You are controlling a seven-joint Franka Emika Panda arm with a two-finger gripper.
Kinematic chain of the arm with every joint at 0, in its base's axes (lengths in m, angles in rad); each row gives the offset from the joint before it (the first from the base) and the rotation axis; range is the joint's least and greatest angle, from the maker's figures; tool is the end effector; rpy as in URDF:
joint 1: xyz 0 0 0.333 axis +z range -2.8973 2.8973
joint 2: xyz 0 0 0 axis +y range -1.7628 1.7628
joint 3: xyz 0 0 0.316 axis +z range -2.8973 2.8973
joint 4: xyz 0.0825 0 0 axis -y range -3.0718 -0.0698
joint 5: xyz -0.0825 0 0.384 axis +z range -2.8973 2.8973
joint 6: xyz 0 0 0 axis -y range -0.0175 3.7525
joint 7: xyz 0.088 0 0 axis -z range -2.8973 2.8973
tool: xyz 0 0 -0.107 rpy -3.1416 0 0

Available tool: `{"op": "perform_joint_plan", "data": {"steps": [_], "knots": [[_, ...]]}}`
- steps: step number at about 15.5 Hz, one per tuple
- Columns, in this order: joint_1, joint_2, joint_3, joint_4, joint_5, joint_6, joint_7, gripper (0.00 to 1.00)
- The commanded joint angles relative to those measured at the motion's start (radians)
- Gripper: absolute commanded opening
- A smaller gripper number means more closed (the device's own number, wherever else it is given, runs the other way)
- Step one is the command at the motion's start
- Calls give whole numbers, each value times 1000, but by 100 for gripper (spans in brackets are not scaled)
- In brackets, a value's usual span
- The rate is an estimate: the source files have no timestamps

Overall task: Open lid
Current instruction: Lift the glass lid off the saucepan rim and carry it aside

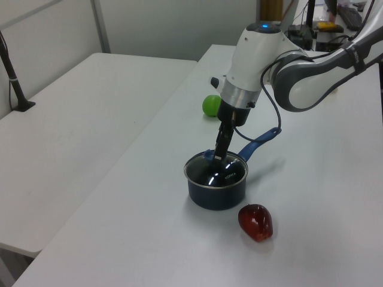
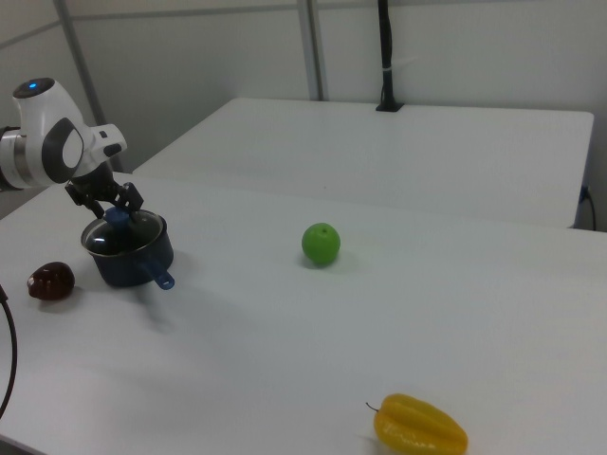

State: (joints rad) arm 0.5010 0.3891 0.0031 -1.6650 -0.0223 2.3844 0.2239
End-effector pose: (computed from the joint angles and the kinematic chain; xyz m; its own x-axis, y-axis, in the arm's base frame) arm 0.6066 0.3341 0.4160 0.9094 0.2655 0.3202 0.2973 -0.9533 -0.0539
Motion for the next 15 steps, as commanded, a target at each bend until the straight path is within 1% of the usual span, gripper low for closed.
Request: {"op": "perform_joint_plan", "data": {"steps": [1, 4, 8, 13, 15], "knots": [[8, -29, -9, -39, -2, 41, -5, 82], [10, -29, -9, -39, -2, 41, -5, 72], [10, -30, -9, -38, -2, 41, -3, 64], [11, -41, -9, -36, 4, 39, -1, 60], [11, -52, -9, -36, 5, 35, 0, 57]]}}
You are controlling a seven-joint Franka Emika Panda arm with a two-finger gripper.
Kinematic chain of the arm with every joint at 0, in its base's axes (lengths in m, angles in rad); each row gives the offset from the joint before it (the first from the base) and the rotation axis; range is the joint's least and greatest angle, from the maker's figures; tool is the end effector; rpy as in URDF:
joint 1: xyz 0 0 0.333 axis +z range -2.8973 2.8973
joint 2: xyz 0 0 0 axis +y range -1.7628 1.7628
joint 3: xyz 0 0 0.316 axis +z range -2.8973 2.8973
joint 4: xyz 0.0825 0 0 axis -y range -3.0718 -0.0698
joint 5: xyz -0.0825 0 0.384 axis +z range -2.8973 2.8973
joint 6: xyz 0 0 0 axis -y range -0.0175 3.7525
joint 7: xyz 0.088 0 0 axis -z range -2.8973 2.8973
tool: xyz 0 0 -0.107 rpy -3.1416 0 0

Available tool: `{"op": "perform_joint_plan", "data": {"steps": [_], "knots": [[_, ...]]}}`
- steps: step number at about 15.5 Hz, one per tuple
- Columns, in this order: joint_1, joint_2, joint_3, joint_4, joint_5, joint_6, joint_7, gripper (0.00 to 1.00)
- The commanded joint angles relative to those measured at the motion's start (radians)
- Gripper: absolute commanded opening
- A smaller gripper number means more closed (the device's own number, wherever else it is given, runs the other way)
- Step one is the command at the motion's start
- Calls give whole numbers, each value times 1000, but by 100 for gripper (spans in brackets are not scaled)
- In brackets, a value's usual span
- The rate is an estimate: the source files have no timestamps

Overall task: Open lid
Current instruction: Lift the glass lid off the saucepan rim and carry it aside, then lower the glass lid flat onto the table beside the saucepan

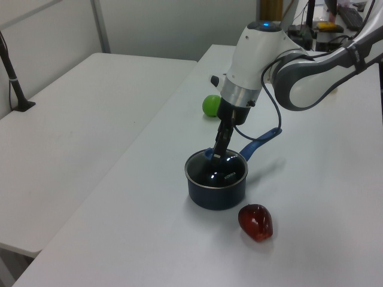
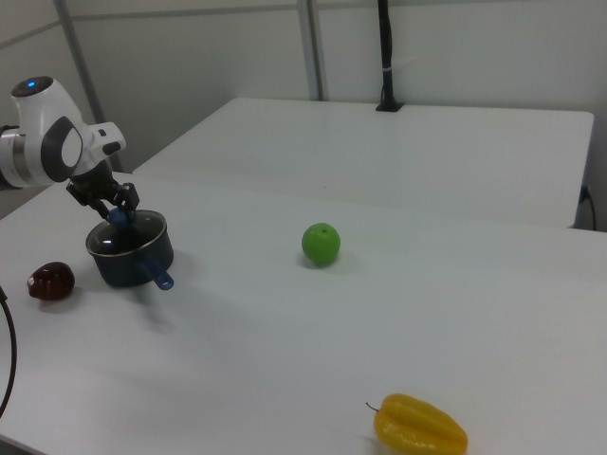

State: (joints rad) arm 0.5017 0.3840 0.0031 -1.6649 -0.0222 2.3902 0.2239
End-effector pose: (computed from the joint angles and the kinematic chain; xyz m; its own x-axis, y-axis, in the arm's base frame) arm 0.6064 0.3345 0.4203 0.9061 0.2644 0.3303 0.2985 -0.9527 -0.0562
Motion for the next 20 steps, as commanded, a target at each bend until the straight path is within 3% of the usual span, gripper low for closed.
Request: {"op": "perform_joint_plan", "data": {"steps": [1, 6, 9, 16, 20], "knots": [[11, -54, -9, -36, 7, 29, 2, 57], [0, -105, -9, -47, 8, 17, 25, 54], [-49, -172, -8, -102, 11, 17, 52, 53], [-230, -367, 5, -320, 13, 37, 35, 53], [-322, -465, 6, -491, 15, 145, 32, 53]]}}
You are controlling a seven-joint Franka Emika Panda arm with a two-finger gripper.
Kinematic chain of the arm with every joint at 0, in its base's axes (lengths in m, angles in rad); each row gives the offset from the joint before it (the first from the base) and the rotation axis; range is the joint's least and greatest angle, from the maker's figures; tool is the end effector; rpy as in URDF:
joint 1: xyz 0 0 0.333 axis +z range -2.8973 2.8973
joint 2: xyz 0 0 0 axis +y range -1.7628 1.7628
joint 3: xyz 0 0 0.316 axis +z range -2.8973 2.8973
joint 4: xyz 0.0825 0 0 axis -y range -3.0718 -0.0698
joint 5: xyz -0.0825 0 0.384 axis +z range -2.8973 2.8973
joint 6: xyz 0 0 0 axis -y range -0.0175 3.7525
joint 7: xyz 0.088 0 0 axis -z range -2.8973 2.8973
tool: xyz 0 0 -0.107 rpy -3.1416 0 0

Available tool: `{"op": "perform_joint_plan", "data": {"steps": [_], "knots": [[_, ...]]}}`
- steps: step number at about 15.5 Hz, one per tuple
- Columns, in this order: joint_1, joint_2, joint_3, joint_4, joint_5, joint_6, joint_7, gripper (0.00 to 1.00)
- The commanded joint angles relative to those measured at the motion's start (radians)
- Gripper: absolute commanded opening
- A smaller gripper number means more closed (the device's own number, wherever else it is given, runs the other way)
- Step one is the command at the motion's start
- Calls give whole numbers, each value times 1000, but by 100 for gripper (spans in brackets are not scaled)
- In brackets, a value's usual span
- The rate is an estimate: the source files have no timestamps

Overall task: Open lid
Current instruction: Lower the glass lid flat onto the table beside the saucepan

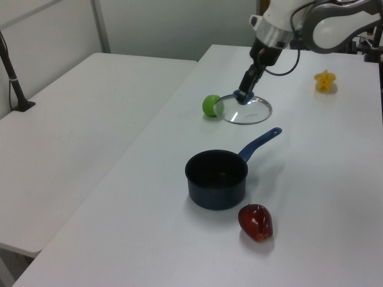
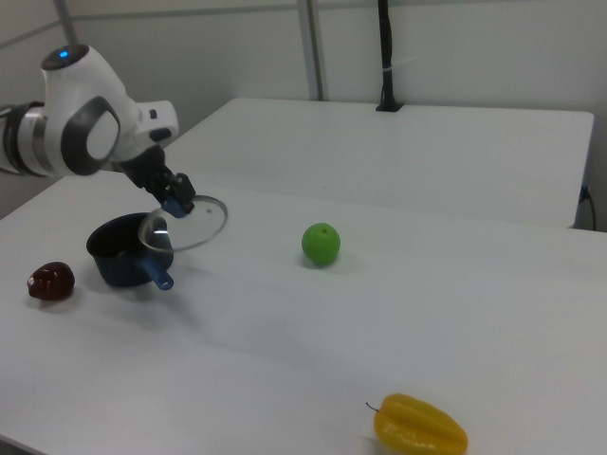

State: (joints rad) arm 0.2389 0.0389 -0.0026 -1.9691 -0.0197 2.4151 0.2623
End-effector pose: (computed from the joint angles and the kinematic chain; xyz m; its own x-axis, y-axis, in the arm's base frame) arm 0.5840 0.1405 0.4943 0.9216 -0.0301 0.3869 0.0033 -0.9964 -0.0853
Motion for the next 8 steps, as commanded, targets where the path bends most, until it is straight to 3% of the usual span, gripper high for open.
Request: {"op": "perform_joint_plan", "data": {"steps": [1, 8], "knots": [[-84, -138, 12, -227, 12, 157, -6, 53], [-216, -125, 10, -300, 49, 231, -84, 53]]}}
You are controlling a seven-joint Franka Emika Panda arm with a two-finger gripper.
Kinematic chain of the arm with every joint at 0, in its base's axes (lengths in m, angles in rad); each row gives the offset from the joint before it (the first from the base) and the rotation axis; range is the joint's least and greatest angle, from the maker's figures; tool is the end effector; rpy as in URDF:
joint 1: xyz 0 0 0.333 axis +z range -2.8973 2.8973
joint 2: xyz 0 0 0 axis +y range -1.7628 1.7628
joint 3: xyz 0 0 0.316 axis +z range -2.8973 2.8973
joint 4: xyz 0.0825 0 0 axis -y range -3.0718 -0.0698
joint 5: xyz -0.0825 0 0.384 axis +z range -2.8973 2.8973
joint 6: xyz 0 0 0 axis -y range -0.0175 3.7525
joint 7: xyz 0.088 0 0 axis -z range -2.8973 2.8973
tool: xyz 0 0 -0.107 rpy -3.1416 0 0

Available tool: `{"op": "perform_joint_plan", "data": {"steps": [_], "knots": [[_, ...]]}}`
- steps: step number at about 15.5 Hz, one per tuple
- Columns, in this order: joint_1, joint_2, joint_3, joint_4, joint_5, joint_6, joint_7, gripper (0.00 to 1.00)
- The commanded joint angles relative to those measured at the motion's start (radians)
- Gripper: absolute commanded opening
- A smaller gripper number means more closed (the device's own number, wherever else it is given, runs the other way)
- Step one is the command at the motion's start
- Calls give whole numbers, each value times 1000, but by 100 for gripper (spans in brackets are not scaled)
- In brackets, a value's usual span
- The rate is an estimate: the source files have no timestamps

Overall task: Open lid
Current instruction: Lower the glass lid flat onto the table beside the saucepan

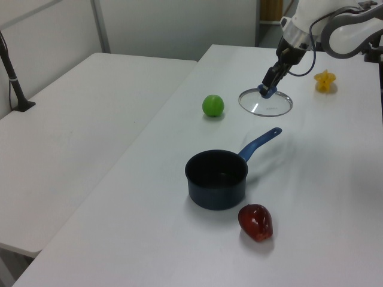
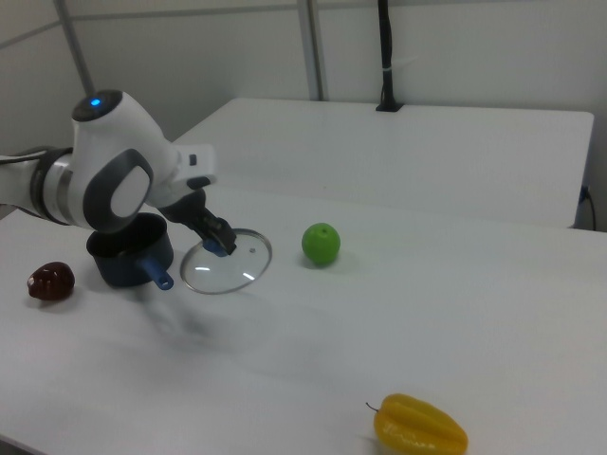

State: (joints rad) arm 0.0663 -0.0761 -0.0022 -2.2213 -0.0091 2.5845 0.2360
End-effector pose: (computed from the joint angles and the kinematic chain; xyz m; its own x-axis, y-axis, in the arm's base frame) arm 0.5494 0.0354 0.4556 0.8938 -0.1695 0.4152 -0.1440 -0.9853 -0.0922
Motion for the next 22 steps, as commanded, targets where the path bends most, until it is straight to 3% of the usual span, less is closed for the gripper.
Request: {"op": "perform_joint_plan", "data": {"steps": [1, 7, 11, 17, 21, 22], "knots": [[-55, 4, 10, -53, 38, 72, -69, 53], [-71, 148, 10, -49, 40, 186, -73, 53], [-45, 234, 10, 11, 52, 213, -63, 53], [-40, 278, 10, 38, 54, 213, -61, 55], [-40, 315, 10, 66, 52, 212, -61, 75], [-40, 309, 10, 68, 54, 212, -57, 92]]}}
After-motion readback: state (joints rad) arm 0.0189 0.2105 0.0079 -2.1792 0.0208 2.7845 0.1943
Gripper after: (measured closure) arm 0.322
